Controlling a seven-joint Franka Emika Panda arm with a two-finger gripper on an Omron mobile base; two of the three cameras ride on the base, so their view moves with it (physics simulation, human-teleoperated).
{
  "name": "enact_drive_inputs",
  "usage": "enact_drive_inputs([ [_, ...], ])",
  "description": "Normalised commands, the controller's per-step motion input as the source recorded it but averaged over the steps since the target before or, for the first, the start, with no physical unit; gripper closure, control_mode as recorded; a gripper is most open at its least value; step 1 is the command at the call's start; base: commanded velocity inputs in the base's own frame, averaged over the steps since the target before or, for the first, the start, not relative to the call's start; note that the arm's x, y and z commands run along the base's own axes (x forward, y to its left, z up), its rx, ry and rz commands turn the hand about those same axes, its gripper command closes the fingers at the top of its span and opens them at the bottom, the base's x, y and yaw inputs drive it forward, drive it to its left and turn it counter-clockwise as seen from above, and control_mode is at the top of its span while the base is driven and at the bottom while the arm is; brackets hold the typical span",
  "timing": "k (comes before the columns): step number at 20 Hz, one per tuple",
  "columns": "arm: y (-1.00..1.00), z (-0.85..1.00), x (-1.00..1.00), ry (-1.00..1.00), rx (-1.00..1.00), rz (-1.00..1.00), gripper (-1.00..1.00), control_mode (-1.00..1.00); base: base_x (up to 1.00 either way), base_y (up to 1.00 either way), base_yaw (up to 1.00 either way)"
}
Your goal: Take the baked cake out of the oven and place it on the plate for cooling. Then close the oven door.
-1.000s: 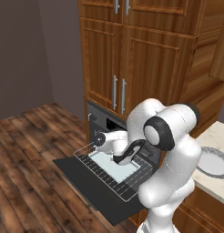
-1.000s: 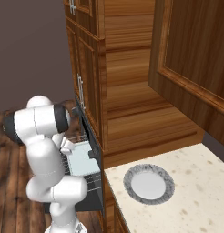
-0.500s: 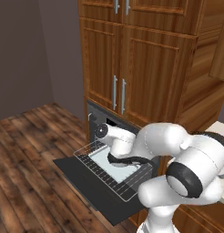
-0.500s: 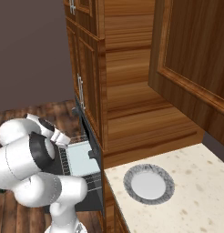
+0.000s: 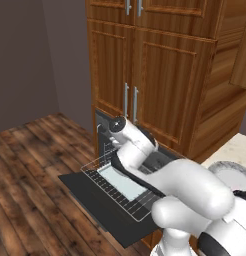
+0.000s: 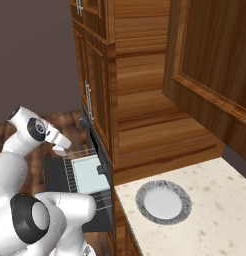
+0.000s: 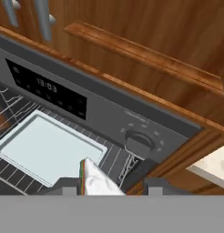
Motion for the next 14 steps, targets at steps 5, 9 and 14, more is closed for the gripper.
enact_drive_inputs([
  [5, -0.31, 0.39, -0.51, 0.00, 0.00, 0.00, 1.00, -1.00, 0.00, 0.00, 0.00],
  [9, -0.55, 0.41, -0.22, 0.00, 0.00, 0.00, 1.00, -1.00, 0.00, 0.00, 0.00],
  [14, -0.70, 0.41, -0.29, 0.00, 0.00, 0.00, 1.00, -1.00, 0.00, 0.00, 0.00],
])
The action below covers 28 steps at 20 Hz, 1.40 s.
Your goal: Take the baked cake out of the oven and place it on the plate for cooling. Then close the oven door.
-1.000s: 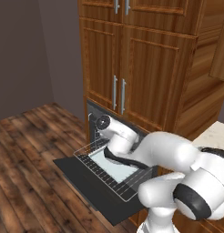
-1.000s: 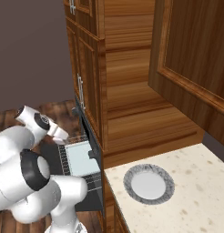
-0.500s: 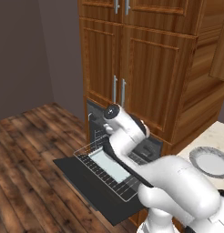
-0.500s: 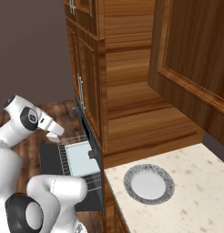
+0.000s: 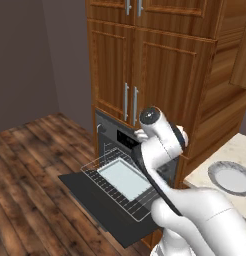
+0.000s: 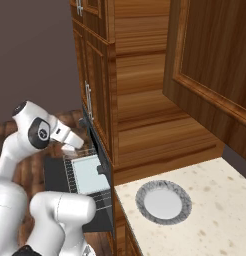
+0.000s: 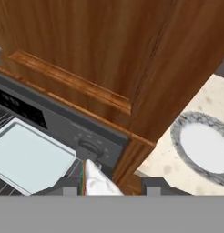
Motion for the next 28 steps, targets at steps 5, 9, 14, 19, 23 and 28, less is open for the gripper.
enact_drive_inputs([
  [5, -0.79, 0.28, -0.50, 0.00, 0.03, 0.00, 1.00, -1.00, 0.00, 0.00, 0.00],
  [9, -0.84, 0.14, -0.60, 0.00, 0.04, 0.00, 1.00, -1.00, 0.00, 0.00, 0.00],
  [14, -0.87, 0.01, -0.42, 0.06, 0.04, -0.01, 1.00, -1.00, 0.00, 0.00, 0.00],
  [19, -0.96, -0.03, -0.08, 0.12, 0.04, 0.00, 1.00, -1.00, 0.00, 0.00, 0.00],
  [23, -0.88, -0.19, 0.08, 0.11, 0.00, 0.00, 1.00, -1.00, 0.00, 0.00, 0.00],
  [28, -0.78, -0.45, 0.19, 0.16, 0.00, 0.00, 1.00, -1.00, 0.00, 0.00, 0.00],
])
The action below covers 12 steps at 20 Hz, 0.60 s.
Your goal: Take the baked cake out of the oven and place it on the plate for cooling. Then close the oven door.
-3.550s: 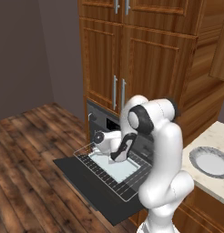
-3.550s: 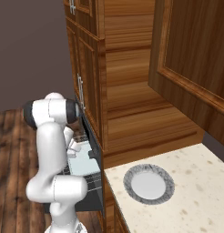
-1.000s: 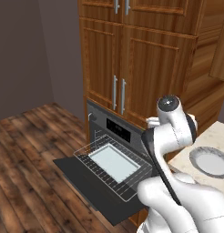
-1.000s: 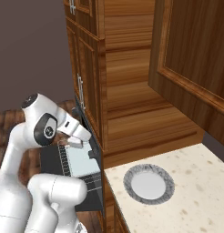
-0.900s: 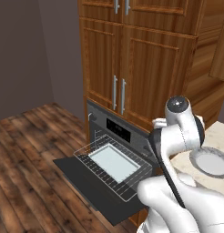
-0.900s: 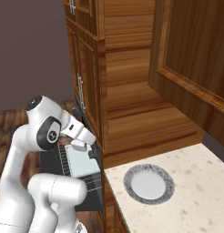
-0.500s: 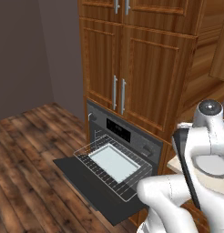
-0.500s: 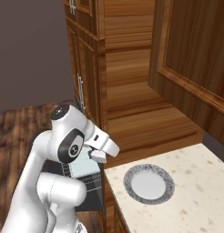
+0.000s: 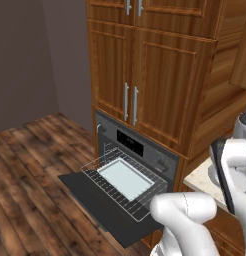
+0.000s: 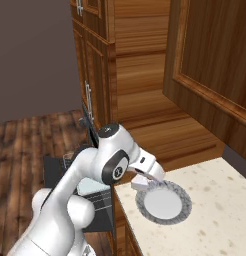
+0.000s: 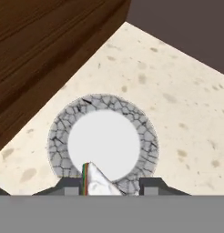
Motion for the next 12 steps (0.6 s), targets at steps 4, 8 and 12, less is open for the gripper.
enact_drive_inputs([
  [4, -0.53, -0.73, 0.44, 0.18, 0.00, 0.00, 1.00, -1.00, 0.00, 0.00, 0.00],
  [8, -0.35, -0.65, 0.55, 0.11, 0.00, 0.00, 1.00, -1.00, 0.00, 0.00, 0.00],
  [12, -0.23, -0.41, 0.50, 0.04, 0.01, 0.03, 1.00, -1.00, 0.00, 0.00, 0.00],
])
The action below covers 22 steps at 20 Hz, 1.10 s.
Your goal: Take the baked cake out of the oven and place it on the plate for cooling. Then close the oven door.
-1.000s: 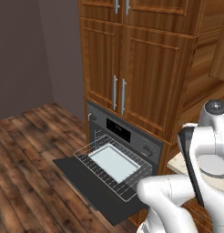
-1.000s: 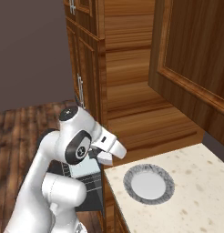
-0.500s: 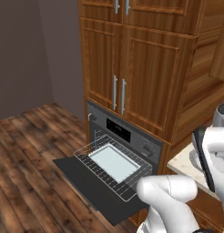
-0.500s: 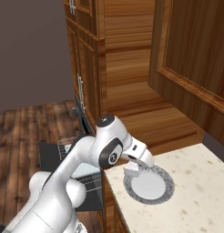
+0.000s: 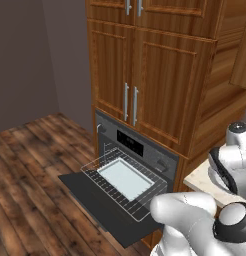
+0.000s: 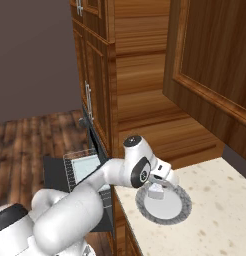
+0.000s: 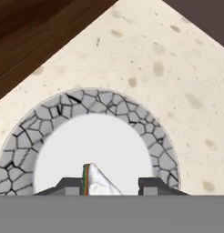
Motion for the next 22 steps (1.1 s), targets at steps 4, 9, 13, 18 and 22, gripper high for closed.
enact_drive_inputs([
  [4, -0.37, -0.29, 0.18, 0.00, 0.08, 0.06, 1.00, -1.00, 0.00, 0.00, 0.00],
  [9, -0.34, -0.37, 0.00, 0.00, 0.09, 0.03, 1.00, -1.00, 0.00, 0.00, 0.00],
  [13, -0.02, -0.41, 0.04, 0.00, 0.03, 0.00, 1.00, -1.00, 0.00, 0.00, 0.00],
  [18, 0.00, -0.29, 0.07, 0.00, 0.00, 0.00, 1.00, -1.00, 0.00, 0.00, 0.00],
  [22, -0.03, -0.21, 0.02, 0.00, 0.00, 0.00, 1.00, -1.00, 0.00, 0.00, 0.00],
])
